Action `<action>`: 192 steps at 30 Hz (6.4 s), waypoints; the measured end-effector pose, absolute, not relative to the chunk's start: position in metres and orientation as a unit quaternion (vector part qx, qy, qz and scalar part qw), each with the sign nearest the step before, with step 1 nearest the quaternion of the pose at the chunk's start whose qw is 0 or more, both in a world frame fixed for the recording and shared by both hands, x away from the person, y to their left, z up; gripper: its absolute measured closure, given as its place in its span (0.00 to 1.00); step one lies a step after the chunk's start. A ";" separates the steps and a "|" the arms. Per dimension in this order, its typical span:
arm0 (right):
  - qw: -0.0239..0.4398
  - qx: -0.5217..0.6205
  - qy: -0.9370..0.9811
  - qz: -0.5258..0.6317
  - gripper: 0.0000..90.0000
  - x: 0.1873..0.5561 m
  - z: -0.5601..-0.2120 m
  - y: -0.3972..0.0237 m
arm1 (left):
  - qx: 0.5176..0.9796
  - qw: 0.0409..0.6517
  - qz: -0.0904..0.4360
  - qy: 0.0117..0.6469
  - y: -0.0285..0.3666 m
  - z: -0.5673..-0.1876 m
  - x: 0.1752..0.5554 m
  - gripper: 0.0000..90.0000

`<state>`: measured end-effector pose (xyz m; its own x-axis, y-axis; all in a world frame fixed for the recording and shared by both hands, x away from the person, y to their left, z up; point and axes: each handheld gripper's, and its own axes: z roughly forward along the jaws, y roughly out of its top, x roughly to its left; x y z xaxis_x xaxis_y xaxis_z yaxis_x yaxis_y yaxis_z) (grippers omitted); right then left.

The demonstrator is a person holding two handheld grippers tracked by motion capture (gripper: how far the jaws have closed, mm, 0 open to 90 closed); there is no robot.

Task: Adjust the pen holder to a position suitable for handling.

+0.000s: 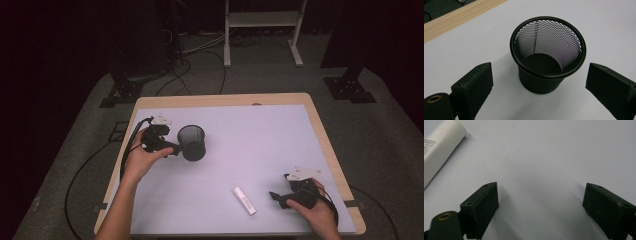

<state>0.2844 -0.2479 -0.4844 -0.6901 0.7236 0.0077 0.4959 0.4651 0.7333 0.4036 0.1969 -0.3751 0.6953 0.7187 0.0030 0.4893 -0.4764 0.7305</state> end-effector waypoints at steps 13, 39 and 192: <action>0.152 0.364 0.841 0.369 0.13 0.284 -0.484 -0.248 | 0.840 0.362 0.153 0.374 0.189 -0.376 0.426 0.26; 0.154 0.363 0.842 0.369 0.13 0.284 -0.484 -0.248 | 0.846 0.328 0.147 0.393 0.179 -0.390 0.452 0.63; 0.155 0.361 0.842 0.369 0.13 0.284 -0.484 -0.248 | 0.899 0.329 0.024 0.289 0.119 -0.393 0.365 0.71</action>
